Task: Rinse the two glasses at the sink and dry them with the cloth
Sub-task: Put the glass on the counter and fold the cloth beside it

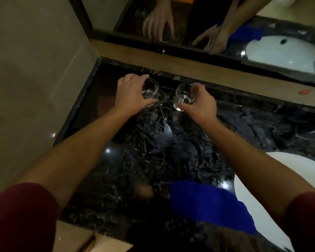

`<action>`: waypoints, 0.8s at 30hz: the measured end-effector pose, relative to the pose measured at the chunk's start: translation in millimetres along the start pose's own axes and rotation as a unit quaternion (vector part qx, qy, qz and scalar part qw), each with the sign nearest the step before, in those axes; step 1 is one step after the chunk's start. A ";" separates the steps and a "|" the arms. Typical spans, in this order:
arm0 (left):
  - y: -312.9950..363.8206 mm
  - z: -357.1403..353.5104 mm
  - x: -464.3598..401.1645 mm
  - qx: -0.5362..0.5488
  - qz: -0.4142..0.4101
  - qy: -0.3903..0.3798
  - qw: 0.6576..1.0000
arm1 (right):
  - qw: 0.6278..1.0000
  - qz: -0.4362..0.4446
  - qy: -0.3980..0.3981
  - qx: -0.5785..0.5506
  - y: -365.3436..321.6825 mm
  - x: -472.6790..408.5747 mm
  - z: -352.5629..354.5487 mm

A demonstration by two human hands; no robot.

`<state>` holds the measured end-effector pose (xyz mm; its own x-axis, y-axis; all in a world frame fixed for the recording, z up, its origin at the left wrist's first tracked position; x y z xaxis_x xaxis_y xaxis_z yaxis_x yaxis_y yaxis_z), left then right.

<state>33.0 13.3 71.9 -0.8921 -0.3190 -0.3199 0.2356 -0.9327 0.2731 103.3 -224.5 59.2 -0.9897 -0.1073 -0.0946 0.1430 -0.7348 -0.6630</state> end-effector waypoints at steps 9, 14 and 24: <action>-3.8 -54.6 -30.1 0.032 -0.018 -0.021 0.999 | 1.000 -0.023 0.007 0.015 13.6 -30.9 -44.3; -8.2 -66.1 -32.3 0.048 -0.006 -0.037 0.998 | 1.000 -0.018 0.000 0.021 14.8 -32.8 -55.2; -8.0 -75.9 -25.7 0.024 -0.030 -0.055 0.998 | 0.999 -0.010 -0.022 0.027 14.3 -33.6 -60.2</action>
<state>83.3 16.2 9.1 -0.9414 -0.2404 -0.2368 0.1647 -0.9397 0.2996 138.5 -191.2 8.1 -0.9915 -0.1211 -0.0473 0.1240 -0.7715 -0.6240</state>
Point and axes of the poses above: each hand's wrist, its own x-axis away from the middle knuckle, its own z-axis out of the back of the hand, y = z × x, the point moved 6 cm from there along -x, towards the middle knuckle, and after that the axes turned 14 degrees about y, right-handed, at the moved point
